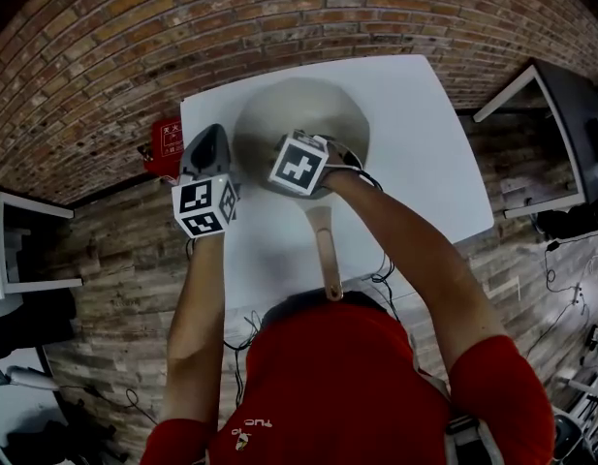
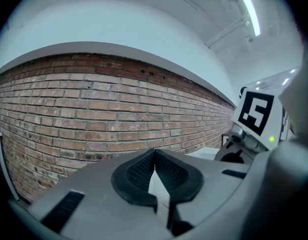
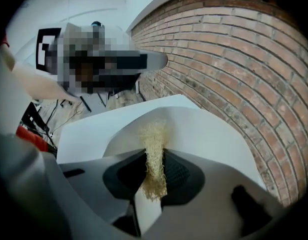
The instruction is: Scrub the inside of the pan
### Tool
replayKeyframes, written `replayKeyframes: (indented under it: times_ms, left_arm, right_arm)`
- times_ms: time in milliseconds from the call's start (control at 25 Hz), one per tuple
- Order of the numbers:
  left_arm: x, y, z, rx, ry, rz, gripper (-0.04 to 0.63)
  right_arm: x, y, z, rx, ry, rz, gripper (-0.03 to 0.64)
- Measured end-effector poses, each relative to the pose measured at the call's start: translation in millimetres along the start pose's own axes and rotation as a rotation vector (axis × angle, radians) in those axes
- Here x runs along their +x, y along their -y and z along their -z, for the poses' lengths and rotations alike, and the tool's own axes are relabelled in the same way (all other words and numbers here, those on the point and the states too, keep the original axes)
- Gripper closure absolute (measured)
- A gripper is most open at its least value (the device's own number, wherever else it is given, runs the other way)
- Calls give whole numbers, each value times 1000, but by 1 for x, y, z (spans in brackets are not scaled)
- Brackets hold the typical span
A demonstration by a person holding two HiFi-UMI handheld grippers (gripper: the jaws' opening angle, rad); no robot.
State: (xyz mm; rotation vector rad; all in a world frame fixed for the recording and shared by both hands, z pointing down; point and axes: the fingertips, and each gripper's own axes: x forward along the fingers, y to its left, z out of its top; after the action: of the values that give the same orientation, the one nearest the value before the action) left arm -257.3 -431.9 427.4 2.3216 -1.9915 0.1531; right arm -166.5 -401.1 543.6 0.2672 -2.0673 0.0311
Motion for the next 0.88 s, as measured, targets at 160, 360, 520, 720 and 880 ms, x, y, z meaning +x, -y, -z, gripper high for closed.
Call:
replayKeyframes:
  times_ms: [160,360,520,720,880]
  left_arm:
    - [-3,-6,1,4,-3,-6,581]
    - [-4,-6,3,10,-8,1,581]
    - [-1,1,4,16,-13,19,581]
    - [4,12,7,22,-22,46,581]
    - [7,19,6,29,-22,58,581]
  right_arm:
    - [-4,5,17,-40,-53,13,531]
    - [-21,25,49,-41,-123,74,531]
    - [-38,41,76,-16,-173,129,531]
    - [-55,55,99,9,-212,187,531]
    - [-61,59,99,58,-167,193,531]
